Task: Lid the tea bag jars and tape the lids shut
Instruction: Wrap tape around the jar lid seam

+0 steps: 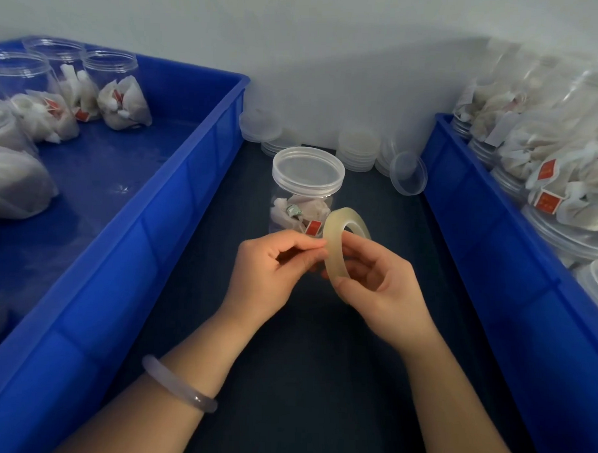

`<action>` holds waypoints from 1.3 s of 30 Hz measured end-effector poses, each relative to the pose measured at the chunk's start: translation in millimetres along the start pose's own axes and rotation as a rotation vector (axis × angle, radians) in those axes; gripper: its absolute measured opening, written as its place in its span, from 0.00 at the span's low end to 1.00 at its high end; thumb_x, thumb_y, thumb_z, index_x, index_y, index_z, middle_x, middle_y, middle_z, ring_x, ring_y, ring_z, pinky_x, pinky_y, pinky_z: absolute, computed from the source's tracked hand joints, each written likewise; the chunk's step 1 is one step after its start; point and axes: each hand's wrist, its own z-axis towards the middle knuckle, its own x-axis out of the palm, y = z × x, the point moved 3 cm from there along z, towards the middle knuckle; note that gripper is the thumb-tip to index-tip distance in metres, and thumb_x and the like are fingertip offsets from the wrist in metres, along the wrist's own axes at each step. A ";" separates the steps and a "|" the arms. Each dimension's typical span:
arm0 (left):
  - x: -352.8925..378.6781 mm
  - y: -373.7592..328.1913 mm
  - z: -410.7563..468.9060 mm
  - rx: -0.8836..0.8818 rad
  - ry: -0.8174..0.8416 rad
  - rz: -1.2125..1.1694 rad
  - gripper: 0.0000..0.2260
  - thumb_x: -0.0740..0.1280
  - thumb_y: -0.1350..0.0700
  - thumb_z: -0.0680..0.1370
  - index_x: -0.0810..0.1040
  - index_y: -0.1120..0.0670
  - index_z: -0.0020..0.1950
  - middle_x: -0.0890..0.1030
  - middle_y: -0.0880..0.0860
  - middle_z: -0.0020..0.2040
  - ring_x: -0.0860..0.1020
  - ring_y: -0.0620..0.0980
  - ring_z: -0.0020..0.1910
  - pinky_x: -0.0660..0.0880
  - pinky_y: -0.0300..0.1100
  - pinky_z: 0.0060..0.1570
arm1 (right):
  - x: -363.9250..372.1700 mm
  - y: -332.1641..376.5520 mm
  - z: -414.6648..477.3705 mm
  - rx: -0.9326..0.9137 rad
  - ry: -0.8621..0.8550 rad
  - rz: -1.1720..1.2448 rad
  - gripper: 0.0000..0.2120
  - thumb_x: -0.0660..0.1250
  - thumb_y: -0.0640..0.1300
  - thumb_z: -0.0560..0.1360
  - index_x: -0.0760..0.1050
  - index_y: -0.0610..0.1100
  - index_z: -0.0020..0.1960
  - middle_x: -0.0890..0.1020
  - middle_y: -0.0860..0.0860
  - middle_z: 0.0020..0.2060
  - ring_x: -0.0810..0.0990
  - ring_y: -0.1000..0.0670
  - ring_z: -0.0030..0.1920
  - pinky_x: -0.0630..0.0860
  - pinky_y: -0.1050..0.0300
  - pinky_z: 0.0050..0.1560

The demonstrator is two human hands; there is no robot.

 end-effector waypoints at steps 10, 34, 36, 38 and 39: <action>5.7 -4.2 0.8 0.071 0.113 0.240 0.07 0.67 0.60 0.77 0.78 0.60 0.54 0.80 0.51 0.48 0.79 0.44 0.46 0.76 0.37 0.47 | 1.4 1.3 1.4 -0.031 -0.063 -0.201 0.24 0.73 0.36 0.71 0.72 0.65 0.50 0.80 0.73 0.44 0.80 0.67 0.48 0.73 0.76 0.45; 9.8 -10.8 1.7 -0.182 0.000 -0.007 0.04 0.64 0.61 0.79 0.76 0.55 0.46 0.78 0.47 0.37 0.78 0.40 0.36 0.73 0.30 0.38 | -11.5 19.9 17.9 -0.170 -0.218 -0.898 0.06 0.69 0.48 0.75 0.83 0.48 0.49 0.77 0.52 0.51 0.77 0.53 0.41 0.78 0.48 0.39; 6.7 -14.7 8.0 -0.074 -0.081 0.092 0.02 0.65 0.60 0.78 0.77 0.57 0.47 0.78 0.48 0.40 0.77 0.42 0.39 0.72 0.31 0.40 | -14.2 32.4 28.9 -0.189 -0.165 -1.001 0.06 0.68 0.49 0.76 0.82 0.48 0.48 0.76 0.52 0.49 0.78 0.49 0.38 0.75 0.50 0.35; -2.5 -18.9 18.0 0.070 -0.236 0.202 0.07 0.67 0.57 0.76 0.77 0.60 0.48 0.77 0.52 0.45 0.75 0.44 0.43 0.71 0.33 0.44 | -17.8 40.3 41.5 -0.179 -0.132 -1.088 0.08 0.66 0.52 0.77 0.81 0.49 0.49 0.75 0.52 0.48 0.77 0.47 0.37 0.70 0.54 0.34; -7.0 -19.3 23.7 0.131 -0.299 0.252 0.11 0.69 0.54 0.75 0.76 0.61 0.51 0.76 0.54 0.49 0.74 0.45 0.48 0.70 0.33 0.48 | -20.1 42.1 47.7 -0.154 -0.120 -1.116 0.09 0.65 0.53 0.77 0.80 0.49 0.50 0.75 0.52 0.48 0.77 0.47 0.38 0.69 0.55 0.35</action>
